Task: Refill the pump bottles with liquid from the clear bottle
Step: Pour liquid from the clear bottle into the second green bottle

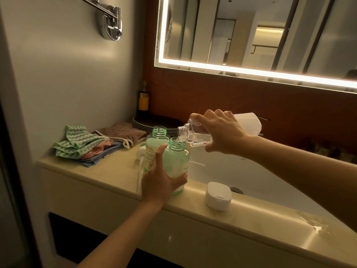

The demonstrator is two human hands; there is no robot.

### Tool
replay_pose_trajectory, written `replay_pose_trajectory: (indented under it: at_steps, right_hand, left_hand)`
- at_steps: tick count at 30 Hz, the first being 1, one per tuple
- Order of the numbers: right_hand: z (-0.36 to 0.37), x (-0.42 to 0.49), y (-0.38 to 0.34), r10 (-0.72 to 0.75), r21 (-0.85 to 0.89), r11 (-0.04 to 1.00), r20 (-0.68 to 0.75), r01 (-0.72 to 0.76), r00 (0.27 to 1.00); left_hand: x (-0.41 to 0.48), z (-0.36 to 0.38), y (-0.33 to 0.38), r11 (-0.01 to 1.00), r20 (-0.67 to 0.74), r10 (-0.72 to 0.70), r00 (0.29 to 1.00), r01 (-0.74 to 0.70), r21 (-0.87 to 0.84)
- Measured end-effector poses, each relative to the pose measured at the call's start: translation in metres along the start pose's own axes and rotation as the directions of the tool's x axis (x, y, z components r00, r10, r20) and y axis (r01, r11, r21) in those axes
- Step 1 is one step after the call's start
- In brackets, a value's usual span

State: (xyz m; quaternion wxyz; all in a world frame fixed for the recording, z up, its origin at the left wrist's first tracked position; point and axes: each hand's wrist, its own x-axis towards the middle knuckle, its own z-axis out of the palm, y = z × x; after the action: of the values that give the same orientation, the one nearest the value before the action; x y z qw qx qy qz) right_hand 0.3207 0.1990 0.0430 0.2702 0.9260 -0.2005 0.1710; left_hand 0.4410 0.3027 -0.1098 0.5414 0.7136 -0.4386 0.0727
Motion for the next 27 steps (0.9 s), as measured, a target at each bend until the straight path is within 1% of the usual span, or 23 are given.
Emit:
replay_pose_trajectory:
  at_steps: [17, 27]
  right_hand:
    - [-0.0029, 0.0021, -0.0017, -0.017, -0.065, 0.998, 0.014, 0.018, 1.0]
    - [-0.0081, 0.0027, -0.0028, -0.035, -0.113, 0.993, 0.028, 0.038, 0.999]
  left_hand:
    - [-0.0002, -0.0005, 0.0002, 1.0, -0.001, 0.011, 1.0, -0.011, 0.02]
    - [-0.0011, -0.0022, 0.0036, 1.0, 0.019, -0.008, 1.0, 0.007, 0.024]
